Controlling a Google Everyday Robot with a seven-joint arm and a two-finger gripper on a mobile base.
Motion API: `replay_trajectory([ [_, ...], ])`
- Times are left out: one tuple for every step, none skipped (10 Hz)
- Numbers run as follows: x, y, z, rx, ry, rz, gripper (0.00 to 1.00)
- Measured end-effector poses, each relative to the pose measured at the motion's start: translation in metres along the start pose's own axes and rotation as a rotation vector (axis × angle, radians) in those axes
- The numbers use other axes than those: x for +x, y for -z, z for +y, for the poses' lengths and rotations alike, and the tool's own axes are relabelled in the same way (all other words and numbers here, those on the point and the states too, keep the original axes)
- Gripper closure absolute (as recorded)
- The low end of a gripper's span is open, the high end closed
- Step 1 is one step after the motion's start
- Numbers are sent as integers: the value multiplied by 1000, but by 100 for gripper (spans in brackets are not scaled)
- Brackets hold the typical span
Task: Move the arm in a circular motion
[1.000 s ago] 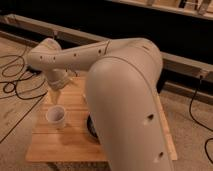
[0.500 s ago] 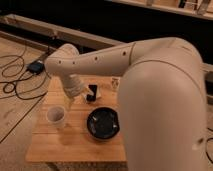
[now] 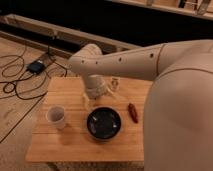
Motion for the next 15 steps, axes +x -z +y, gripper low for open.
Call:
replay_trajectory([
  [4,-4,-22,2,-58,20,20],
  [6,-7,-40,2,-102,33,20],
  [6,-9,-53,0,-137,41,20],
  [4,-11,-73,-4,-189,45,20],
  [-1,-12,-90,-6,-231,41,20],
  [-11,-12,-108,-7,-267,26,20],
  [-23,-13,-123,-3,-284,6,20],
  [-39,-13,-134,3,-292,-18,20],
  [-55,-13,-142,7,-293,-42,20],
  [-71,-10,-148,7,-292,-68,20],
  [-89,-7,-152,-1,-287,-96,20],
  [-102,-4,-150,-12,-280,-116,20],
  [-115,0,-146,-24,-271,-135,20],
  [-133,5,-136,-37,-249,-161,20],
  [-153,12,-120,-51,-214,-184,20],
])
